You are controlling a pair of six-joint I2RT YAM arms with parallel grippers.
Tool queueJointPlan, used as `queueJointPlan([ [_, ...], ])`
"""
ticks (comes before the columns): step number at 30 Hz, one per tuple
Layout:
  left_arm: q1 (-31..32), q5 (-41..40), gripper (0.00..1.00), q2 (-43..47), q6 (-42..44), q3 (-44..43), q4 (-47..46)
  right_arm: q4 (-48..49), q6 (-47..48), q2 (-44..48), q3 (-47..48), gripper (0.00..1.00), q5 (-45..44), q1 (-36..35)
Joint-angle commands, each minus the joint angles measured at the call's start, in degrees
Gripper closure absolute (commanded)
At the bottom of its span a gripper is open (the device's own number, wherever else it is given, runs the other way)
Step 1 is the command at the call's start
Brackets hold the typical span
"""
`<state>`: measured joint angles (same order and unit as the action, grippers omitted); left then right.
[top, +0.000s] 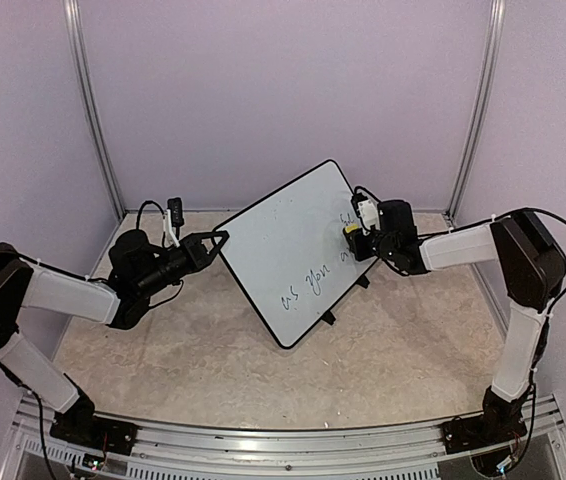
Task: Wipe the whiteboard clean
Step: Erase the whiteboard at the center of the board.
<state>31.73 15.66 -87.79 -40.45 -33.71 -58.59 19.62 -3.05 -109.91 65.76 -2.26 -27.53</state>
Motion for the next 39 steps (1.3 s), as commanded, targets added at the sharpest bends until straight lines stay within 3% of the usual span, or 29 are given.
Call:
queueJointPlan([
  [1, 2.7, 8.6, 1.0, 1.8, 1.9, -0.4, -6.4, -3.4, -0.1, -0.1, -4.3, 1.0, 0.8, 0.1],
  [19, 2.7, 8.4, 1.0, 2.4, 2.3, -0.2, -6.0, -11.8, 4.2, -6.6, 15.0, 1.0, 1.7, 1.3],
  [34, 2.7, 8.8, 1.0, 1.3, 1.6, -0.4, -6.7, -5.9, 3.2, -0.9, -2.0, 1.0, 1.2, 2.4],
  [39, 2.8, 8.7, 1.0, 1.4, 1.7, -0.3, -6.5, -6.2, 3.2, -1.3, -0.2, 1.0, 1.7, 2.8],
])
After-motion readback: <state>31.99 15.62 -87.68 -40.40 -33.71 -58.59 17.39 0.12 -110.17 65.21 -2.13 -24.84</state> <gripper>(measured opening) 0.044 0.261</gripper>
